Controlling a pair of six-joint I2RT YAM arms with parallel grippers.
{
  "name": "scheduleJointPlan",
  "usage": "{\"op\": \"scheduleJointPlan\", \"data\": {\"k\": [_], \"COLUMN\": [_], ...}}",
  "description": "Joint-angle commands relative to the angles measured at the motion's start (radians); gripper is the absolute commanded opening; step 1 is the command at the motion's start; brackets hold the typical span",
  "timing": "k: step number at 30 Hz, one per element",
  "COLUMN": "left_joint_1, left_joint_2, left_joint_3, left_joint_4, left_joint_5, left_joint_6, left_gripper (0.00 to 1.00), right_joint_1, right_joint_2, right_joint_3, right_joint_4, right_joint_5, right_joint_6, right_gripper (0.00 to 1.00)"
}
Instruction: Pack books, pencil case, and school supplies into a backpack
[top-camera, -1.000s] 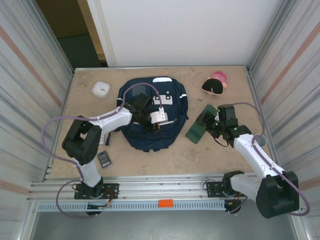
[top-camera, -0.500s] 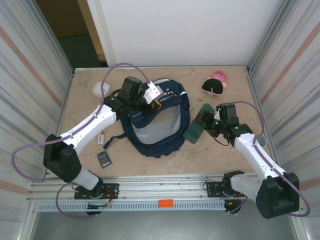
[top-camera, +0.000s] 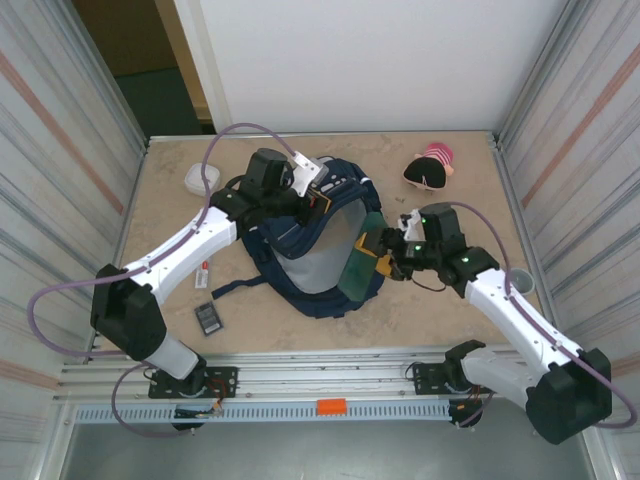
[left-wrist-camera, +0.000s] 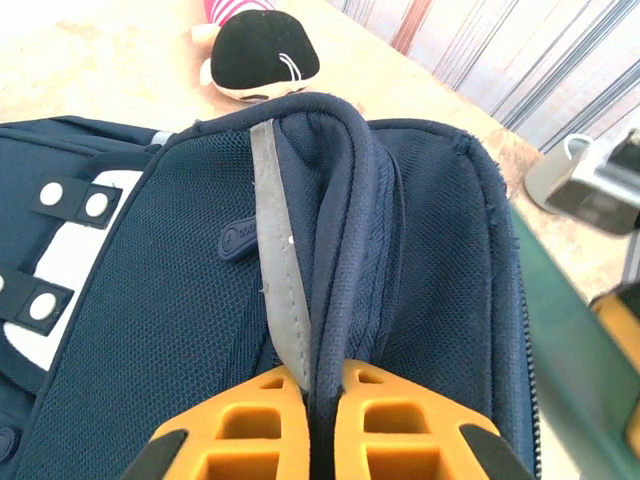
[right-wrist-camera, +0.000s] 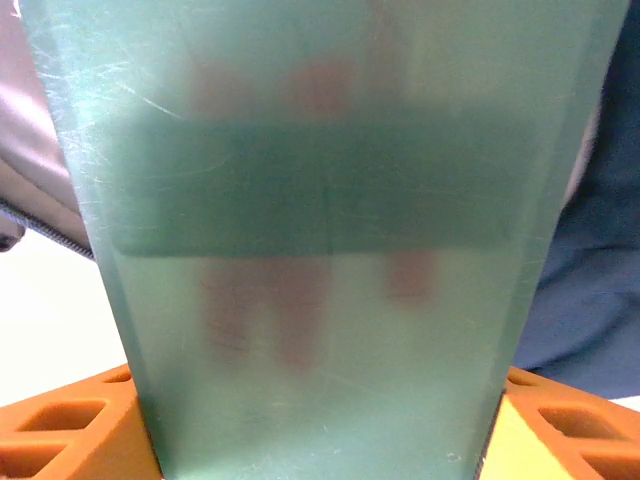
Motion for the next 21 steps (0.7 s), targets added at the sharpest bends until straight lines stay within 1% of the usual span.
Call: {"op": "scheduleJointPlan", "data": {"k": [1,5,10,15,21], "left_joint_1": [-0.008,-0.008,-0.008,-0.002,0.009], "left_joint_2": [-0.019,-0.036,-0.054,-0.071,-0.087], "left_joint_3": [0.066,0.057,0.048,0.041,0.031], "left_joint_4": [0.147,0.164,0.177,0.197,0.211], "left_joint_5": [0.06,0.062,0.066,0.087,0.095], "left_joint_6": [-0.048,-0.053,-0.052,-0.058,-0.064], "left_gripper": [0.0,0.0,0.0,0.0,0.0], "right_joint_1": [0.046,0.086,0.123,0.134,0.13], "right_joint_2": [0.08,0.222,0.393,0.504,0.604], "right_joint_3": [-0.012,0.007,0.056,0.099,0.19], "right_joint_4": [0.227,0.414,0.51,0.533,0.51], "right_joint_5": [0.016,0.07,0.191,0.283,0.367], "right_joint_6": [0.17,0.267,0.368,0.402,0.373], "right_gripper": [0.58,0.58,0.58,0.58,0.62]}}
